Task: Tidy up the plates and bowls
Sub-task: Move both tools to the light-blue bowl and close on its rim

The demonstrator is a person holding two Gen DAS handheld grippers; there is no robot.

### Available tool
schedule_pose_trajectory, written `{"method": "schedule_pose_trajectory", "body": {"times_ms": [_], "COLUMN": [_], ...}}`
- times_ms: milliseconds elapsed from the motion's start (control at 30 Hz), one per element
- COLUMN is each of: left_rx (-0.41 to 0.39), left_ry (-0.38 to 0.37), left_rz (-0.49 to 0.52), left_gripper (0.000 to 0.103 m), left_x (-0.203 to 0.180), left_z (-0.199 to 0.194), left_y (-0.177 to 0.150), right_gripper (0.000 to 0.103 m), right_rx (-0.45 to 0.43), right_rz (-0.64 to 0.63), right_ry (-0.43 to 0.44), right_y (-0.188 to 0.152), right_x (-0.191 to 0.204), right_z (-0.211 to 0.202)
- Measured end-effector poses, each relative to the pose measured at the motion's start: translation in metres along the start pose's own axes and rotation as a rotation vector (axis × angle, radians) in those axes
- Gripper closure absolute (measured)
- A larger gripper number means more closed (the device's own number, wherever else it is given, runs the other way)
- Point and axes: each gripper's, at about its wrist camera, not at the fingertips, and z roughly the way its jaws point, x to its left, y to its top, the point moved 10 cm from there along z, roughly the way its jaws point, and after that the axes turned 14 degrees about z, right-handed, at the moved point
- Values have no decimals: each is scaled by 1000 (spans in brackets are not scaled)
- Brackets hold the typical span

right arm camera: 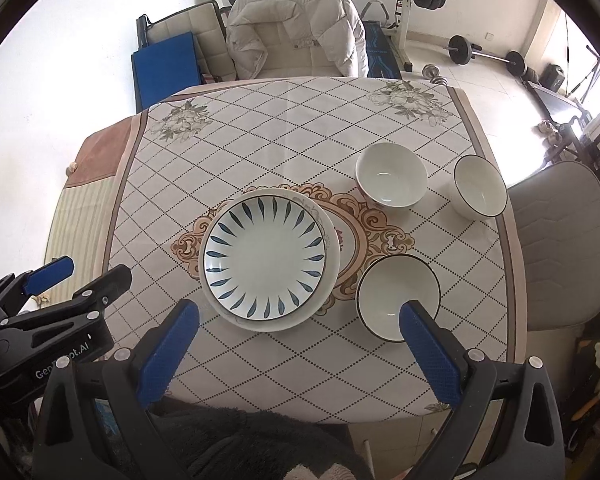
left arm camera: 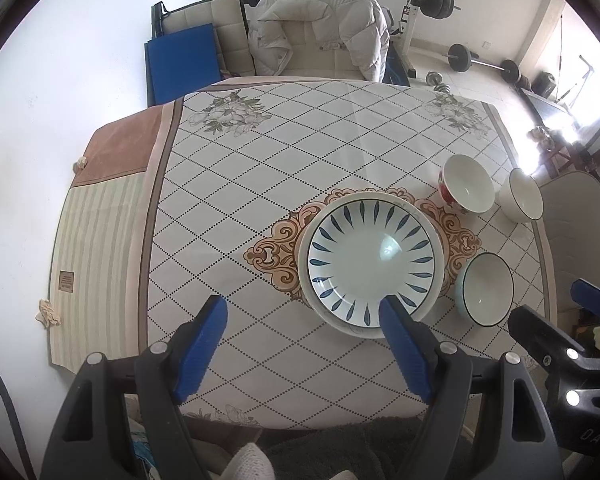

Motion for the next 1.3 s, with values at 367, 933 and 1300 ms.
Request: {"method": "schedule_pose_trajectory", "body": {"times_ms": [367, 933, 1300], "left_rx": [-105, 94, 323], "left_ry": [23, -230, -213], "left_rz": [31, 156, 139], "left_gripper": [26, 38, 66], "left_x": [2, -137, -213], "left_z": [-16, 86, 173], "left_y": [-6, 31, 16], "right_gripper": [1, 4, 38], "right_rx": [-123, 86, 401], "right_rz": [55, 360, 250], "right_ry": [18, 87, 197], "right_y": [-9, 8, 11], "right_x": [-4, -195, -236], "right_z": [-16, 77, 202]}}
